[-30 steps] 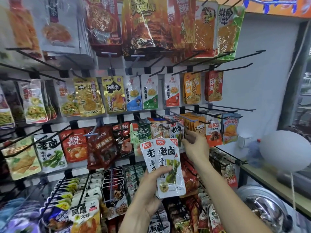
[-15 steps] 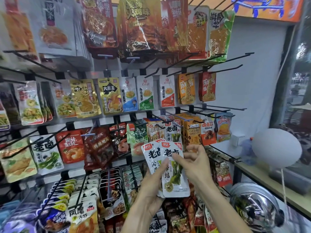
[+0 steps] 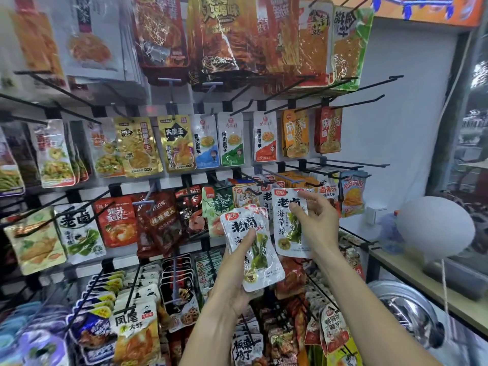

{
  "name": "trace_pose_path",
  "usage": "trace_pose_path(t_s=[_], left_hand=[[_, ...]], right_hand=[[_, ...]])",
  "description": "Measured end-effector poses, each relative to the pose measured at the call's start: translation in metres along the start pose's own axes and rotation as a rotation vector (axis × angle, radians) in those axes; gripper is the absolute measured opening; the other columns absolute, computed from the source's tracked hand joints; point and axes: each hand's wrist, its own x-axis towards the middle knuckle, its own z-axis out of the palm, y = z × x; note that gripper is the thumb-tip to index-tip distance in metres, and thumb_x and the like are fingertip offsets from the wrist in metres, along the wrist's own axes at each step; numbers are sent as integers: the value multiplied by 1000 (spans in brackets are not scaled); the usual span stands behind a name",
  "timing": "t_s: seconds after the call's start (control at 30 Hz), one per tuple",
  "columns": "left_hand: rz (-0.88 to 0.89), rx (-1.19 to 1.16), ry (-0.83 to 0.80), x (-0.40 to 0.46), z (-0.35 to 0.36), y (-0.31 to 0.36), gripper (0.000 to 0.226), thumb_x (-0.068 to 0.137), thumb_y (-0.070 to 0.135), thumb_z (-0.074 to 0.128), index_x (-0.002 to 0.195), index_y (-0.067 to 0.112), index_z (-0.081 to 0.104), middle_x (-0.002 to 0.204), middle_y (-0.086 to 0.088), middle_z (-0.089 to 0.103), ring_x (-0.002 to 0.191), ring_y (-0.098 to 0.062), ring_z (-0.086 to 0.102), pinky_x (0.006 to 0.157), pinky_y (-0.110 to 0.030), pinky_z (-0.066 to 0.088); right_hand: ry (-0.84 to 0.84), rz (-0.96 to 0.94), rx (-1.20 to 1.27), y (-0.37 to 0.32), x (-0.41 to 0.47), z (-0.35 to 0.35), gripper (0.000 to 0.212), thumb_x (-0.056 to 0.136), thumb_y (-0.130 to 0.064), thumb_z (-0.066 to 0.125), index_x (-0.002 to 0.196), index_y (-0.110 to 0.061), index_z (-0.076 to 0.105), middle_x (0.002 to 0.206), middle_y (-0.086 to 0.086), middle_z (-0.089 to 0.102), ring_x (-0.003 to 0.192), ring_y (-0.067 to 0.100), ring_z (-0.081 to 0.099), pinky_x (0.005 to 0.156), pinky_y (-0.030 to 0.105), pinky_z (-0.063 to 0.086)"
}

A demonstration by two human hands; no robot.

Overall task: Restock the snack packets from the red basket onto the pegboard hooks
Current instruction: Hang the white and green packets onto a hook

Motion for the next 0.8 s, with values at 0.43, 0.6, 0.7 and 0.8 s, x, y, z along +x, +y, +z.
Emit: trace_pose_path(t_s=[0.43,0.6,0.7,0.8], left_hand=[[37,20,15,8,-13,-3,107,52,56,103,145,22,60,132,-12,73,115,-37,73,85,-56,64],[18,0,-37,8,-16,0,99,57,49,103,142,19,63,127,-12,75,108,-33,76,78,-49,66],[34,-9,-52,5,-12,3,74,77,39,94,141,20,63,115,1,74,87,-10,76,55,-31,63],[40,3,-47,3,-7,7,66,84,35,84,145,21,61,117,7,70,94,-9,67,40,-22,54]], right_hand=[[-1,35,-163,-6,15,4,30,94,-17,76,122,-27,74,116,-11,63,123,14,56,107,39,47],[-12,27,-308,-9,20,5,31,94,-16,76,124,-22,75,135,-2,68,133,19,57,110,33,41],[-31,26,-364,-6,31,20,29,94,-15,75,123,-21,76,133,2,70,125,23,63,107,37,49],[-55,25,-436,-3,43,42,31,97,-18,72,127,-24,74,128,4,72,98,28,73,81,34,57]])
